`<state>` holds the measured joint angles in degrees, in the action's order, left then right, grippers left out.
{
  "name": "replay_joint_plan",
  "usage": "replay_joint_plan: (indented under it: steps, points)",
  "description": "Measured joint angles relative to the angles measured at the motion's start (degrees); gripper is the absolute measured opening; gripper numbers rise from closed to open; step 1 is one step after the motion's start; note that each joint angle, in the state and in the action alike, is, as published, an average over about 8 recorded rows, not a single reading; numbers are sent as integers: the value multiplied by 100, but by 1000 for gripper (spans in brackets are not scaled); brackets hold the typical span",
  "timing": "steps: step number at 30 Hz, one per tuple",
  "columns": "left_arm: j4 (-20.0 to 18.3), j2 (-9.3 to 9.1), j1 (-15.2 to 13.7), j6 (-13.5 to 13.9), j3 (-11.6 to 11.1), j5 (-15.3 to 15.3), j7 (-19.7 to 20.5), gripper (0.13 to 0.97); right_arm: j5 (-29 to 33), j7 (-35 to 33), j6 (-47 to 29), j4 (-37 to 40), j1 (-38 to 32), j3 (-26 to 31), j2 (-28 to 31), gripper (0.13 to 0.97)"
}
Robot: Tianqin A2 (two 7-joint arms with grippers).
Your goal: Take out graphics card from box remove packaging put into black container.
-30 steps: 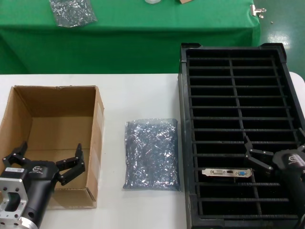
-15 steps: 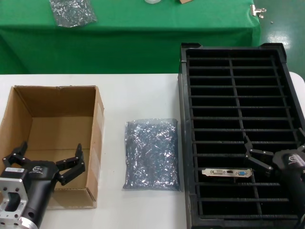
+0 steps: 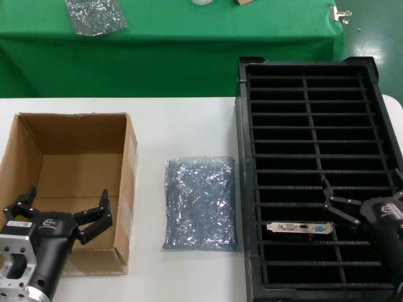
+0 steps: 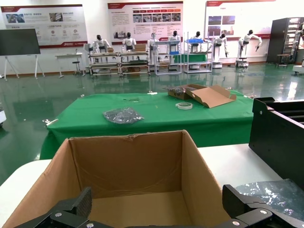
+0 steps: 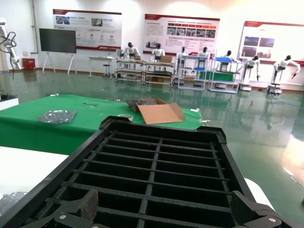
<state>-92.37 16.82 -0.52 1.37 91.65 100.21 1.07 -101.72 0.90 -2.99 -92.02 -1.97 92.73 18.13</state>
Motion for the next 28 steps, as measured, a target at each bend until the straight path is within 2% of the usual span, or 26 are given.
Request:
replay_joint_plan:
  steps: [28]
  points:
    - [0,0,0,0,0,0,0,966,0,0,0,0,0,0,0,966]
